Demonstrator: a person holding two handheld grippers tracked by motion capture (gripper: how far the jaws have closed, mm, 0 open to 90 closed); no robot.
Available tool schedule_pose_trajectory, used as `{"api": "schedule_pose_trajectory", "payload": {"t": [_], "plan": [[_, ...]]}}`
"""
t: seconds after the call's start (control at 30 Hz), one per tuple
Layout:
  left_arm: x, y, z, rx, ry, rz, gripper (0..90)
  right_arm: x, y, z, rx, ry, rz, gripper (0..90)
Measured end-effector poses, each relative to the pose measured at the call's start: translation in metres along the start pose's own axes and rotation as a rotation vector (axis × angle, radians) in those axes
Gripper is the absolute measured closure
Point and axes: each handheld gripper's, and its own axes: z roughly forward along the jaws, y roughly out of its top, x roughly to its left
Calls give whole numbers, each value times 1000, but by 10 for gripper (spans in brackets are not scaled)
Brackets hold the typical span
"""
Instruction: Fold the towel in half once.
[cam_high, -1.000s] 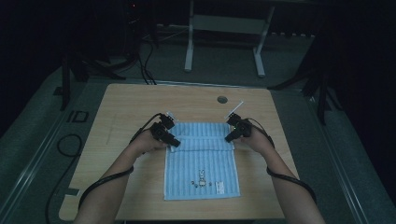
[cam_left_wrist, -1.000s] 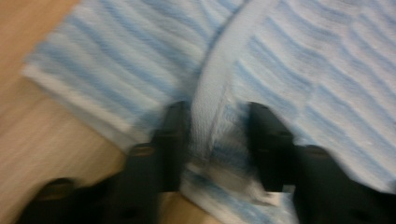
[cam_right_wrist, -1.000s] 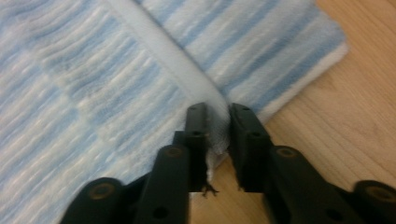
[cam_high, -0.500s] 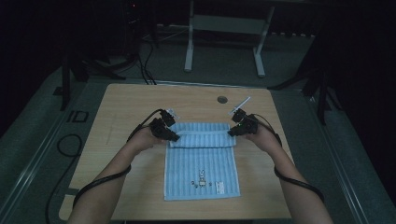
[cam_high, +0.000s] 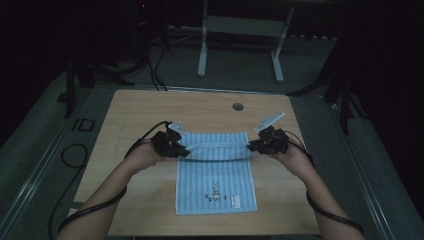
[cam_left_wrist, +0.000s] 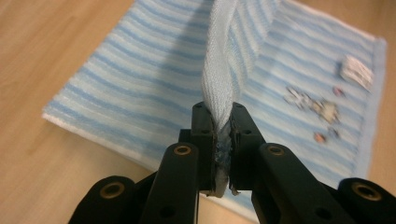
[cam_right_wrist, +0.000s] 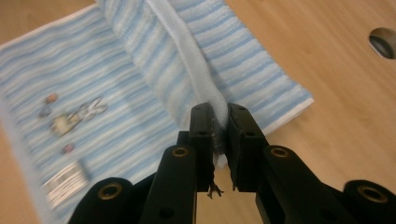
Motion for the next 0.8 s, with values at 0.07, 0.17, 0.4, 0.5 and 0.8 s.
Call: {"api": "schedule_pose_trajectory", "payload": {"t": [0.07,0.17,0.4,0.5,0.8], "plan": [[-13,-6,-6,-19,-1,16,837,13,-10,-8,-23,10,-4,808],[-35,-20,-11,-17,2,39,836,33,-23,-16,-59,31,-7,808],[-80,-52,22,79,-51,76,785,76,-62,0,5,68,-37,806],[-88,-65,32,111,-82,79,707,85,-77,11,28,111,-24,767],[-91,-87,34,134,-205,40,518,90,-110,24,108,196,53,655]]}}
